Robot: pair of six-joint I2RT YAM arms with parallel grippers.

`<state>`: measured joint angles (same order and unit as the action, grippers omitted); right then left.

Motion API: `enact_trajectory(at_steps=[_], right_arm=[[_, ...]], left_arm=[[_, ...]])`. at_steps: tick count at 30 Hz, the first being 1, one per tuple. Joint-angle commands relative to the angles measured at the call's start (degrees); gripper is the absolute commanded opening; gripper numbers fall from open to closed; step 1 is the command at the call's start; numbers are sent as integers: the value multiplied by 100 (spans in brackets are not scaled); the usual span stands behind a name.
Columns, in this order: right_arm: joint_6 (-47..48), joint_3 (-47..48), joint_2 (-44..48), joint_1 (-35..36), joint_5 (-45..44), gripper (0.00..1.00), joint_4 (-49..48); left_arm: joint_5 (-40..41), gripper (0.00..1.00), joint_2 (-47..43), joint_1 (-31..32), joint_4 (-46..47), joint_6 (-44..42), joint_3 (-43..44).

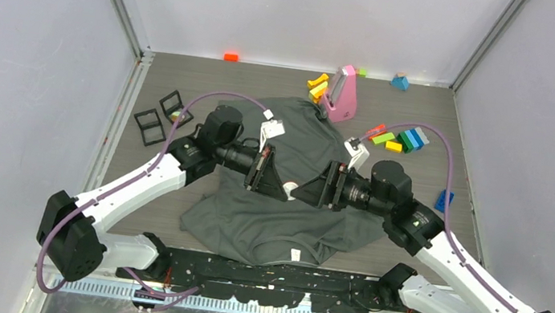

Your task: Pin the brooch onto the clothing

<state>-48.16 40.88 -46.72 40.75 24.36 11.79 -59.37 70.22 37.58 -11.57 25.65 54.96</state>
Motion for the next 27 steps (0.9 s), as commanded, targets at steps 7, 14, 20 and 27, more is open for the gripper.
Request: enact_trajectory(at_steps=[7, 14, 20, 27], right_arm=[[687, 1043, 119, -6, -842, 86, 868], [709, 1119, 416, -6, -2078, 88, 1647], [716, 858, -177, 1, -3035, 84, 2345], [421, 316, -1385, 61, -3382, 77, 1590]], left_arm=[[994, 0, -293, 36, -678, -459, 330], [2515, 0, -13, 16, -1322, -247, 413], [3068, 0, -559, -153, -1651, 43, -264], [2953, 0, -551, -335, -2081, -224, -191]])
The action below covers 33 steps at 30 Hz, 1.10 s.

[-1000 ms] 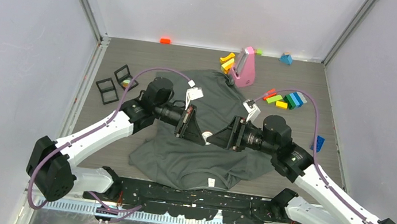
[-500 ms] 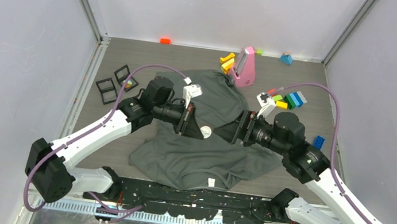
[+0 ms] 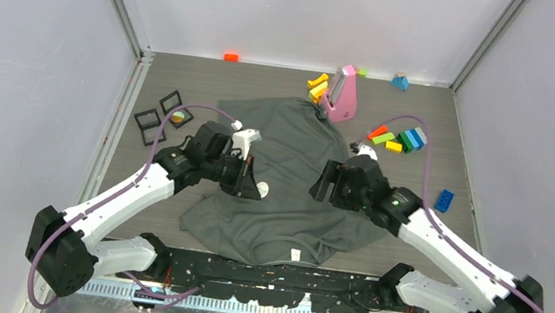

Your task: Pin the brooch onto the clothing

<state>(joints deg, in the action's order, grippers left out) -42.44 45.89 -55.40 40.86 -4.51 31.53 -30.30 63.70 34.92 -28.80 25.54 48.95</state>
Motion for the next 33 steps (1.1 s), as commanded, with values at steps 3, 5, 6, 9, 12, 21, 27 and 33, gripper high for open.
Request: enact_trajectory(at_steps=[3, 5, 6, 9, 12, 21, 27, 33], right_arm=[[-187, -195, -1277, 82, -786, 74, -709], [-227, -113, -1712, 122, -974, 72, -768], [-232, -83, -1920, 158, -1053, 71, -770], [-251, -6, -2195, 546, -1695, 68, -652], [-506, 55, -2429, 1057, -2294, 64, -257], [-610, -85, -2608, 1249, -1906, 60, -743], [-406, 621, -3164, 1309, -1938, 50, -298], [-532, 899, -3756, 1308, -2028, 45, -172]], left_arm=[[-73, 0, 366, -73, -506, -385, 655], [-292, 0, 444, -80, -288, -446, 498], [-413, 0, 453, -78, -247, -555, 434], [-506, 0, 321, -68, -236, -741, 303], [-406, 0, -26, -67, 8, -618, 155], [148, 0, 103, 296, 1942, 1020, -975], [661, 0, 60, 515, 2456, 1404, -1071], [892, 0, 138, 525, 2411, 1240, -998]])
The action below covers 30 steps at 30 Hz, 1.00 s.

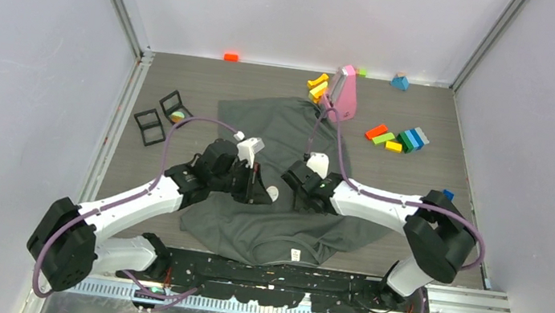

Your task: Pin the brooch onto the clothing

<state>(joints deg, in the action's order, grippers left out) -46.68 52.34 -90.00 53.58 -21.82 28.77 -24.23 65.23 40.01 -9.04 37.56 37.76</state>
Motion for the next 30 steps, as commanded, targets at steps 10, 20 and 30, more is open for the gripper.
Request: enact_trajectory(at_steps=[10, 20, 30], right_arm=[[-198, 431, -880, 8, -242, 38, 189], [-335, 214, -871, -23, 23, 11, -193], [-224, -200, 321, -23, 20, 0, -524]], left_arm=[[708, 0, 517, 367, 849, 277, 281], [1840, 0, 355, 514, 107, -97, 130], [2350, 0, 947, 1087, 699, 367, 114]])
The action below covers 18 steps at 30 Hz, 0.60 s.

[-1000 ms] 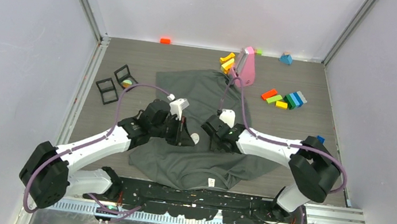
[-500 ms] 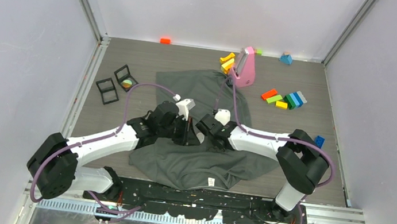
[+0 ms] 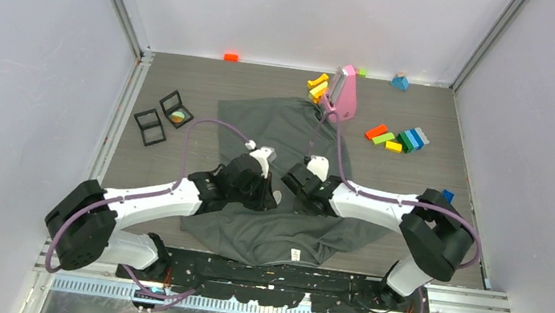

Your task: Pin the brooch onto the clothing

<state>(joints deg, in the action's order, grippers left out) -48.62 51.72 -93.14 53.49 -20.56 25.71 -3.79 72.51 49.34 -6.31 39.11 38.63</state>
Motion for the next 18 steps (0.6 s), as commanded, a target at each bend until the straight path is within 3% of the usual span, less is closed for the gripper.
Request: enact_trajectory(at_steps=[1, 13, 18], right_arm=[[12, -168, 726, -15, -102, 0, -226], [172, -215, 1301, -32, -33, 1, -239], [145, -290, 1145, -72, -290, 30, -197]], left_arm=[[315, 0, 264, 188, 504, 250, 39], [559, 0, 630, 339, 336, 186, 342], [551, 0, 572, 339, 404, 246, 292]])
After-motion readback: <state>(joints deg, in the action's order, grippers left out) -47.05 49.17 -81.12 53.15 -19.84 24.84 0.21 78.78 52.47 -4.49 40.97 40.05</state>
